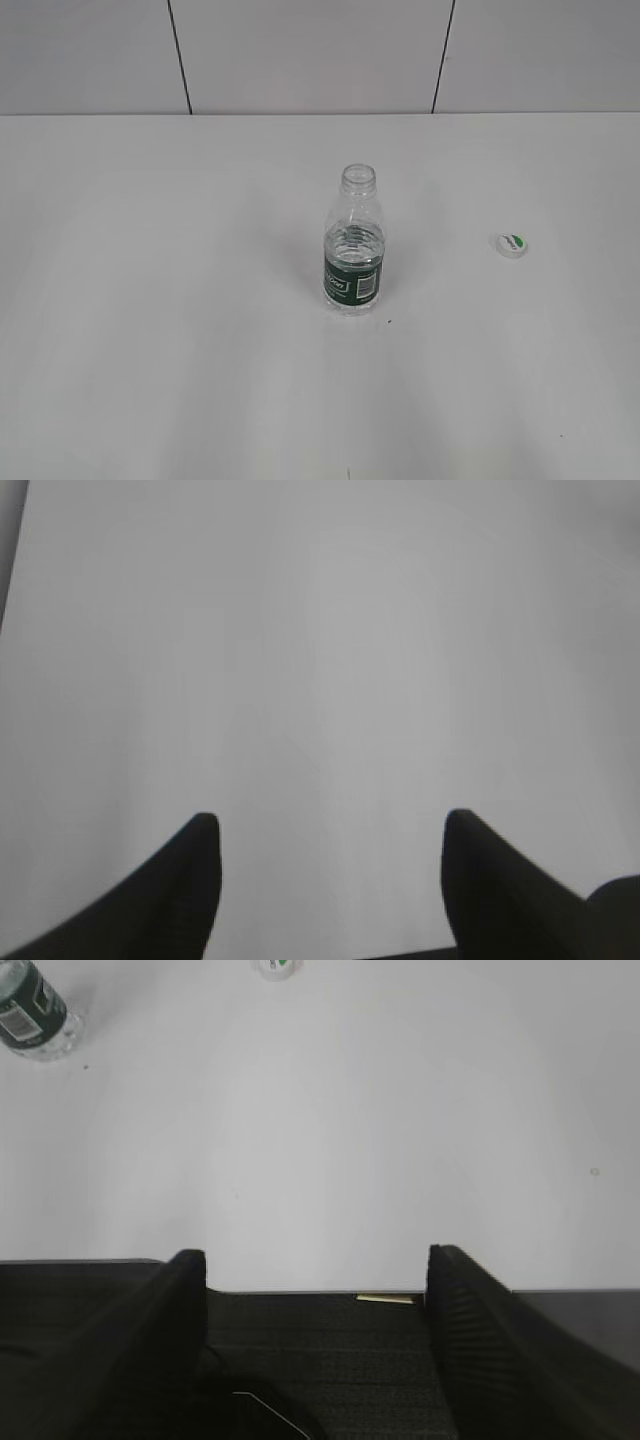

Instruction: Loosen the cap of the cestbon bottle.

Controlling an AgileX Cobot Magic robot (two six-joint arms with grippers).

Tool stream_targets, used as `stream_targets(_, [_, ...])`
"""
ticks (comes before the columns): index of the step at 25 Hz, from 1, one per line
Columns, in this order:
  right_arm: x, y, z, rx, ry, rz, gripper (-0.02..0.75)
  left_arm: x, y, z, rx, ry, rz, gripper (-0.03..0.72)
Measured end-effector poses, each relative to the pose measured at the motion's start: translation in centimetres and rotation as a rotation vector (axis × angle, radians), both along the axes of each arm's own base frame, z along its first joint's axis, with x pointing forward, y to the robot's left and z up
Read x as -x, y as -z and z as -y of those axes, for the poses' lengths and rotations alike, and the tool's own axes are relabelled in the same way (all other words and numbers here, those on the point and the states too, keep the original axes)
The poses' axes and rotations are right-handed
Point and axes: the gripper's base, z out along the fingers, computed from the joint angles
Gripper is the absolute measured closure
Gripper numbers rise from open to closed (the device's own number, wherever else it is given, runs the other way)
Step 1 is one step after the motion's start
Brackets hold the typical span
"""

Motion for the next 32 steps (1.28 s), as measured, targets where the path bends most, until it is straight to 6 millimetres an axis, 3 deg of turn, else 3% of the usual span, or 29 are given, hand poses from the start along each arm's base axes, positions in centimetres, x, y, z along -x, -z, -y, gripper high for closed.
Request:
stream_targets(4, [0.8, 1.9, 0.1, 0.006, 0.000, 0.018, 0.221, 3.4, 0.5, -0.1, 0.022, 0.004, 0.170, 0.262])
stream_targets(8, [2.3, 2.0, 0.3, -0.005, 0.001, 0.132, 0.221, 5.7, 0.6, 0.1, 0.063, 0.021, 0.307, 0.262])
stream_targets(13, [3.7, 2.2, 0.4, -0.011, 0.001, 0.218, 0.221, 5.9, 0.6, 0.5, 0.106, 0.044, 0.314, 0.263])
stream_targets(32, [2.7, 2.5, 1.1, 0.109, 0.011, 0.287, 0.221, 5.9, 0.6, 0.6, 0.110, 0.063, 0.313, 0.315])
